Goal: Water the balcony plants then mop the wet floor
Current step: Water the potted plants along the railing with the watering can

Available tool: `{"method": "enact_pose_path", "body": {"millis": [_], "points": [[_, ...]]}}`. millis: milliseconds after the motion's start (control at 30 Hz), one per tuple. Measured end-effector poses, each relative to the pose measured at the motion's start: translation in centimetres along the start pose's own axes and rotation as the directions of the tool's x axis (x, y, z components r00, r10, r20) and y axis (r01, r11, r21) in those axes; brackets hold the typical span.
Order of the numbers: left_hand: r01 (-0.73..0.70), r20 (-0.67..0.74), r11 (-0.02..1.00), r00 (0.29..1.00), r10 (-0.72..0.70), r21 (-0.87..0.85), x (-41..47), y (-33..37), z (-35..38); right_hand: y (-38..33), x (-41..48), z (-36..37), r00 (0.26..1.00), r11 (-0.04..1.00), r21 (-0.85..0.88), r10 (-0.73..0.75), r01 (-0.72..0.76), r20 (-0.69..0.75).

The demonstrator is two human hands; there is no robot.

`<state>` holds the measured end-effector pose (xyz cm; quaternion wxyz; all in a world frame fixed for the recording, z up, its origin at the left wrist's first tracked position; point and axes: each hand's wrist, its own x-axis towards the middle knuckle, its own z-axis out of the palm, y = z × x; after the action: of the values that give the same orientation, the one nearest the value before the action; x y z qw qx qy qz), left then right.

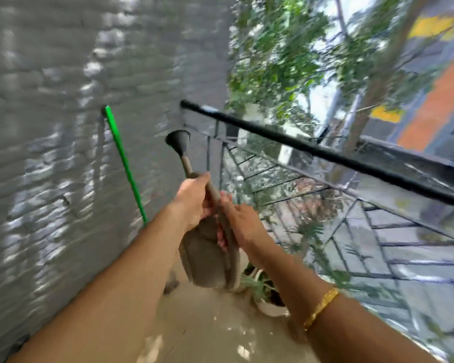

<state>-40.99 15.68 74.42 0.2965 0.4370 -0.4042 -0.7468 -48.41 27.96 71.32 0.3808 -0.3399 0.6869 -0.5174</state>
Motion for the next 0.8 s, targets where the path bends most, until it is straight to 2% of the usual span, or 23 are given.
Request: {"method": "enact_pose_path", "body": {"millis": [167, 367, 467, 600, 800], "points": [[-0.011, 0.198, 0.986, 0.980, -0.022, 0.165, -7.4, -2.8, 13.1, -1.4, -9.6, -12.1, 0.989, 1.000, -0.018, -0.011, 0.008, -0.146], [-0.066, 0.390, 0.941, 0.918, -0.073, 0.332, -15.7, -8.7, 26.8, -0.4, -20.3, -24.1, 0.923, 0.999, 0.052, 0.030, -0.011, -0.382], [-0.071, 0.488, 0.921, 0.862, -0.138, 0.384, -20.0, -11.6, 32.6, -0.2, -25.3, -28.8, 0.845, 0.989, 0.129, 0.124, -0.066, -0.520], [-0.087, 0.609, 0.905, 0.766, -0.206, 0.416, -24.4, -15.0, 38.5, 0.2, -31.1, -33.2, 0.742, 0.990, 0.125, 0.135, -0.069, -0.657], [-0.097, 0.760, 0.880, 0.555, -0.339, 0.464, -32.5, -20.3, 45.6, 2.2, -39.8, -37.9, 0.514, 0.981, 0.177, 0.190, -0.075, -0.836]]}}
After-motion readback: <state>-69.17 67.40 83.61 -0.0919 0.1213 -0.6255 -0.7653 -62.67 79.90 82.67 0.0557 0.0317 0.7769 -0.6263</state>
